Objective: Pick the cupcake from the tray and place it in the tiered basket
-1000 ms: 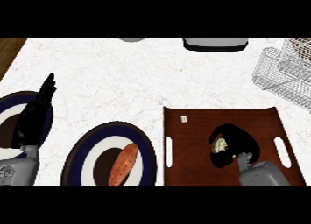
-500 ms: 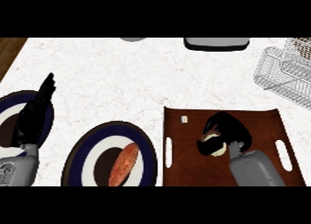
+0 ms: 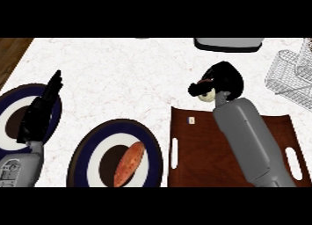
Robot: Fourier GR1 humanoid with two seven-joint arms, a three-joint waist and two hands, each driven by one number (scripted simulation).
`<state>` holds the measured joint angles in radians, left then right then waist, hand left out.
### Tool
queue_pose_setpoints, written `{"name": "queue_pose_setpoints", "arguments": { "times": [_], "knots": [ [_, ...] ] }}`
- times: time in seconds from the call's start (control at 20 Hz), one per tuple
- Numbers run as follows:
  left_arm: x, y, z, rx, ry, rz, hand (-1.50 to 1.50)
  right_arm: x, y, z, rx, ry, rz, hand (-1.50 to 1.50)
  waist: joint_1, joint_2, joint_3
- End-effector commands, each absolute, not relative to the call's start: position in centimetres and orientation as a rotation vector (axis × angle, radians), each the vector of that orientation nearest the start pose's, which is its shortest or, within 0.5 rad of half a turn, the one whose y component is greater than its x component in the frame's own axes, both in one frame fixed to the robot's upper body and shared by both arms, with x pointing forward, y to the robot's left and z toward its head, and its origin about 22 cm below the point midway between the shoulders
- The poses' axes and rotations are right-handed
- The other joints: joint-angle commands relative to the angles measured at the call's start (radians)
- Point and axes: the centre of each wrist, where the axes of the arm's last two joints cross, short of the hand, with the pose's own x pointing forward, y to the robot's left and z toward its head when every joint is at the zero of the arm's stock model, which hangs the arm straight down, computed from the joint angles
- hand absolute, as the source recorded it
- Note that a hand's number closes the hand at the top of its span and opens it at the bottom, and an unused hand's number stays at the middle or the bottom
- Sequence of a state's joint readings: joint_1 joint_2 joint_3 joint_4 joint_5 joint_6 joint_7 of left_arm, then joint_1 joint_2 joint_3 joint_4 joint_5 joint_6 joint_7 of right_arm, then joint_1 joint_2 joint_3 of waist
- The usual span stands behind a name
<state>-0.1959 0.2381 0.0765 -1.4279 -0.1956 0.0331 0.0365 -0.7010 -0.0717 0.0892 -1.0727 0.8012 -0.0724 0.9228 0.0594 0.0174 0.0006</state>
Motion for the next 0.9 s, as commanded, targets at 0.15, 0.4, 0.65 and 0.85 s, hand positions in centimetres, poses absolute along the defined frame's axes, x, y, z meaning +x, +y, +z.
{"name": "queue_pose_setpoints", "arguments": {
  "times": [0.15, 0.4, 0.65, 0.85],
  "knots": [
    [28.7, 28.4, 2.9, 0.396, -1.550, -0.267, 0.00, 41.6, -13.4, 15.1, -1.152, -1.185, 0.192, 1.50, -0.017, -0.009, -0.001],
    [27.8, 28.5, 2.8, 0.410, -1.538, -0.250, 0.00, 42.7, -14.3, 18.9, -1.308, -1.270, 0.108, 1.50, -0.039, -0.016, -0.001],
    [28.6, 30.2, 3.4, 0.438, -1.536, -0.237, 0.00, 44.0, -15.7, 23.5, -1.496, -1.219, 0.142, 1.50, -0.050, -0.016, -0.002],
    [27.7, 28.2, 3.4, 0.410, -1.539, -0.241, 0.00, 45.1, -20.6, 25.2, -1.512, -1.145, 0.173, 1.50, -0.045, -0.015, -0.001]
  ]
}}
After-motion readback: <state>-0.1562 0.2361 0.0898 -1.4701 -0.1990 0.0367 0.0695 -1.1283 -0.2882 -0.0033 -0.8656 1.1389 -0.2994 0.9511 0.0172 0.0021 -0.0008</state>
